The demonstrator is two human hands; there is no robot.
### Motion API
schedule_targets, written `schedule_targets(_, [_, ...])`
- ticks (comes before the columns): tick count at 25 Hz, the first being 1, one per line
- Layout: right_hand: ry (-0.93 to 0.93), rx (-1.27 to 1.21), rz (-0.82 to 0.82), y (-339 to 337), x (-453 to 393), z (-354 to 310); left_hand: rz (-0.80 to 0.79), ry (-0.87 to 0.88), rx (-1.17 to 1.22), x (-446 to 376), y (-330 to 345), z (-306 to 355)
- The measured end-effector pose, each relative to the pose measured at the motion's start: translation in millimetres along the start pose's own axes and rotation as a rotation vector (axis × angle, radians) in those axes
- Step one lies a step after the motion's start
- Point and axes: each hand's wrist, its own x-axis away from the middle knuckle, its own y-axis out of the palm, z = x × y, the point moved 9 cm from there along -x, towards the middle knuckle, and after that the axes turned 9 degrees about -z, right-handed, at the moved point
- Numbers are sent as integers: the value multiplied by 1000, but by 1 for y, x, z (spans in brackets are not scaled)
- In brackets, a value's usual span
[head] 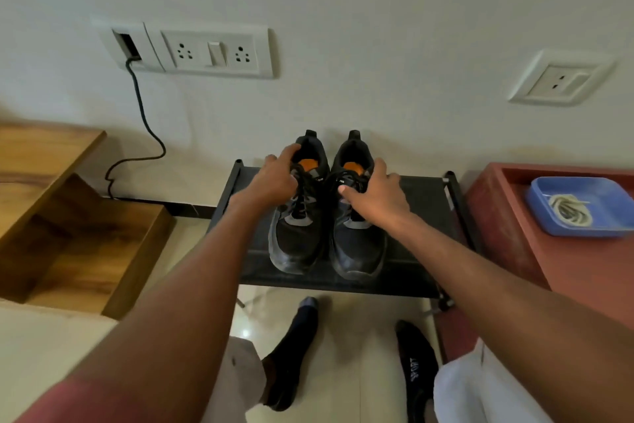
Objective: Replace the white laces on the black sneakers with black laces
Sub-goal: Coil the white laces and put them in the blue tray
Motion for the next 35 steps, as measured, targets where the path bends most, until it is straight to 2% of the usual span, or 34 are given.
schedule_targets(2, [-182, 124, 84, -11, -13, -12, 18, 20, -51, -16, -8, -14])
schedule_targets(4, [-371, 355, 116, -25, -23, -26, 58, 124, -181, -24, -20, -8])
schedule_targets(6, [-529, 651, 71, -31, -34, -39, 88, 314, -412, -28, -27, 16])
schedule_targets(8, [-669, 907, -32, -23, -48, -45, 36, 465, -715, -35, -21, 38])
schedule_targets(11, [-723, 1182, -137, -15, -66, -44, -87, 548, -1109, -54, -10, 51])
schedule_targets(14, [-709, 1243, -177, -9, -72, -47, -138, 532, -1281, -70, -1, 50])
schedule_targets(18, [-650, 1081, -99, -3, -59, -45, -64, 559, -1308, -73, 9, 52])
schedule_targets(21, [-591, 729, 79, -9, -37, -34, -49, 614, -1257, -68, 3, 55])
schedule_targets(23, [-529, 432, 95, -12, -28, -22, -54, 621, -1186, -64, 1, 57])
schedule_targets(25, [-323, 60, 23, -12, -33, -4, -21, 570, -1064, -60, -5, 57])
schedule_targets(27, [31, -331, -10, -10, -34, 28, 22, 550, -987, -55, -9, 58])
schedule_targets(28, [167, -428, -1, -8, -29, 37, 43, 570, -980, -52, -12, 63])
schedule_targets(29, [221, -427, 36, -10, -21, 39, 54, 596, -983, -50, -15, 73])
schedule_targets(30, [190, -324, 108, -16, -13, 33, 48, 625, -988, -49, -16, 85])
schedule_targets(32, [-33, -9, 279, -25, 13, 1, -18, 695, -1001, -51, -14, 113])
schedule_targets(33, [-126, 77, 292, -19, 28, -13, -76, 720, -1021, -54, -10, 123])
schedule_targets(35, [-85, 108, 148, 8, 41, -18, -220, 742, -1098, -62, 5, 131])
